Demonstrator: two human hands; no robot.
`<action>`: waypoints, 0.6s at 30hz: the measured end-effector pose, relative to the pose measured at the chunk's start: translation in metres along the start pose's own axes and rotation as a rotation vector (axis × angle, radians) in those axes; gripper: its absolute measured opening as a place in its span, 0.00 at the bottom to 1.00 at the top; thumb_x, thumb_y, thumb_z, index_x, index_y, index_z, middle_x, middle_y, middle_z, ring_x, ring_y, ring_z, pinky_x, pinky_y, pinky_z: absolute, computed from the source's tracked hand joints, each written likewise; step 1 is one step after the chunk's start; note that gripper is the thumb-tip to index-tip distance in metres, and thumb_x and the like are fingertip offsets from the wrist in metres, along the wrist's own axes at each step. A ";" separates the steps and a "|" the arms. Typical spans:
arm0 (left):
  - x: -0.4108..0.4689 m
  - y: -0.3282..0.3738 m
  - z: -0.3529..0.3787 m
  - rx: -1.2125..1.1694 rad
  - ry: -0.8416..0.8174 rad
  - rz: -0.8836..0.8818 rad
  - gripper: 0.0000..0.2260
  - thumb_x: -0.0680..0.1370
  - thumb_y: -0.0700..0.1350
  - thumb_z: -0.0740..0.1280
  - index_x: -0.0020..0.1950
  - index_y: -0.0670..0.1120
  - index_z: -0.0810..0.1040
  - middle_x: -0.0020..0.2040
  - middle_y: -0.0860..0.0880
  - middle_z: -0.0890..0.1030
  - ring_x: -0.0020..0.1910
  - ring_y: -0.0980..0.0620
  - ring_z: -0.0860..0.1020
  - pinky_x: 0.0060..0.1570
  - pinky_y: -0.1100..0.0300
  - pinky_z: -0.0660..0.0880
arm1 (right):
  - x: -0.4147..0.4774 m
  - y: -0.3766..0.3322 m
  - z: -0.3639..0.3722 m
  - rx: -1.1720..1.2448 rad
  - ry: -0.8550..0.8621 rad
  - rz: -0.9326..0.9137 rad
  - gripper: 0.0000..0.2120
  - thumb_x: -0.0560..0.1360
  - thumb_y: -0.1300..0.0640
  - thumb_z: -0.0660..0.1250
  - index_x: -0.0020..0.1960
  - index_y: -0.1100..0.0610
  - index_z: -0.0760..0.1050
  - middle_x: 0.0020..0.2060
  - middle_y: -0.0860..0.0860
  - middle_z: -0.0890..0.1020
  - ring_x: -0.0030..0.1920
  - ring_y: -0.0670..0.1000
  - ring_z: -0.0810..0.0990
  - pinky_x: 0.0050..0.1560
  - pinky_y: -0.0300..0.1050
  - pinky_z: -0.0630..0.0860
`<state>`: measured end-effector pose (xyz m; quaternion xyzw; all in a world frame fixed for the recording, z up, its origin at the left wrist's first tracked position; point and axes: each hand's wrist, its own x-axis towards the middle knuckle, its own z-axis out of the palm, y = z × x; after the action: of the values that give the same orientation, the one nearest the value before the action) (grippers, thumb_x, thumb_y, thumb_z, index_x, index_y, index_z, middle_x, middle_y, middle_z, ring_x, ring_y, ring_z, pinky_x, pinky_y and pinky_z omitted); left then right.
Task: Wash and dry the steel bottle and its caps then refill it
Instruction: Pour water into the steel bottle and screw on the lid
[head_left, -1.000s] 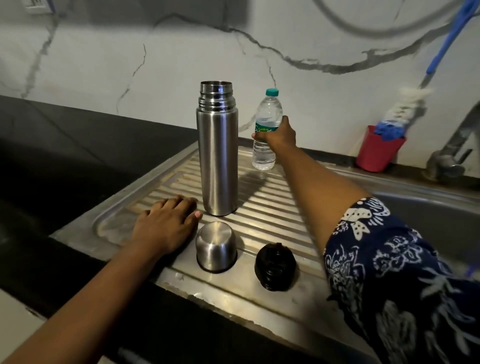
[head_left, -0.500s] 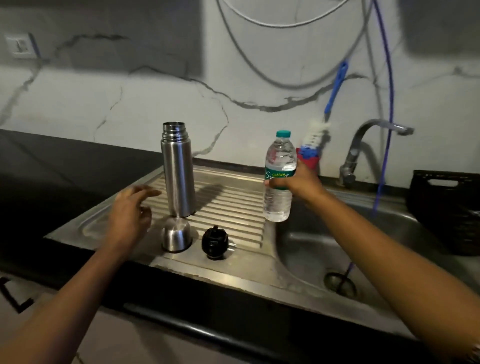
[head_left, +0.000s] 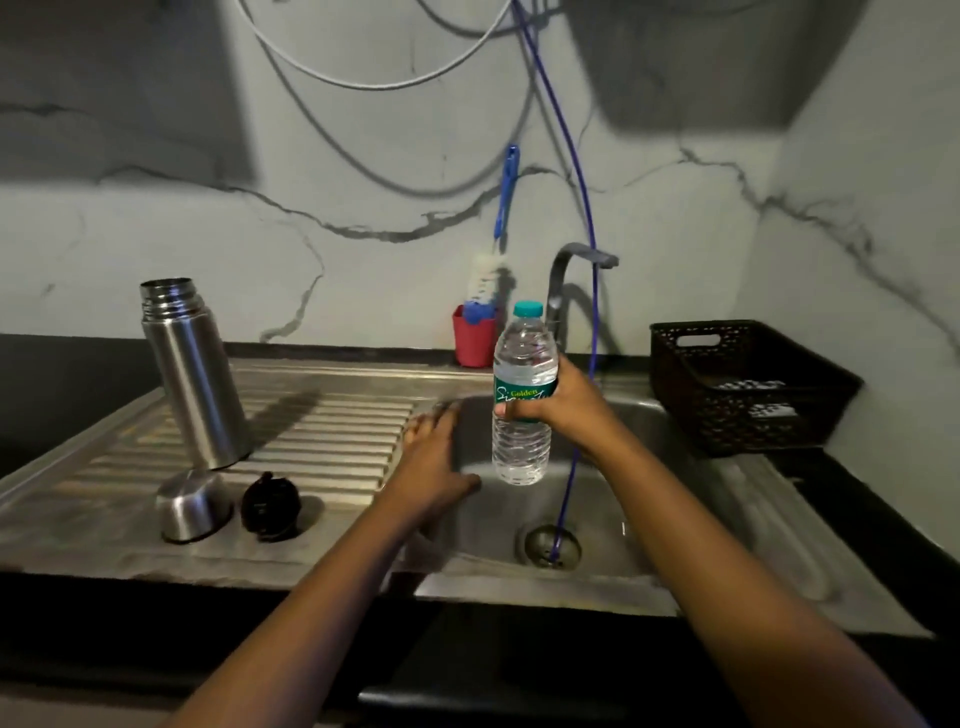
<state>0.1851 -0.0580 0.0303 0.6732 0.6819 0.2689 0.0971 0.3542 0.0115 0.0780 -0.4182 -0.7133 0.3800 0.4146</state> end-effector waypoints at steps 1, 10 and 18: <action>0.009 0.006 0.005 -0.039 -0.024 0.013 0.46 0.69 0.48 0.75 0.78 0.49 0.49 0.78 0.46 0.53 0.77 0.47 0.51 0.73 0.59 0.49 | 0.002 0.005 -0.006 -0.002 0.020 0.002 0.34 0.56 0.53 0.82 0.59 0.52 0.74 0.51 0.48 0.83 0.51 0.49 0.81 0.57 0.53 0.78; 0.038 0.038 0.053 -0.794 0.039 0.118 0.42 0.61 0.50 0.80 0.70 0.54 0.64 0.59 0.58 0.77 0.56 0.65 0.78 0.54 0.67 0.75 | 0.007 0.021 -0.008 -0.027 0.020 0.035 0.33 0.60 0.48 0.80 0.62 0.51 0.73 0.52 0.45 0.82 0.52 0.46 0.81 0.51 0.40 0.77; 0.039 0.029 0.059 -0.721 0.214 0.054 0.31 0.64 0.42 0.80 0.61 0.55 0.69 0.53 0.54 0.80 0.51 0.59 0.79 0.51 0.67 0.75 | 0.011 -0.031 -0.046 -0.212 0.031 0.045 0.26 0.71 0.35 0.65 0.57 0.56 0.75 0.49 0.50 0.80 0.47 0.50 0.79 0.41 0.44 0.78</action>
<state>0.2362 -0.0075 0.0042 0.5815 0.5319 0.5630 0.2490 0.3835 0.0193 0.1253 -0.4813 -0.7334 0.3051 0.3706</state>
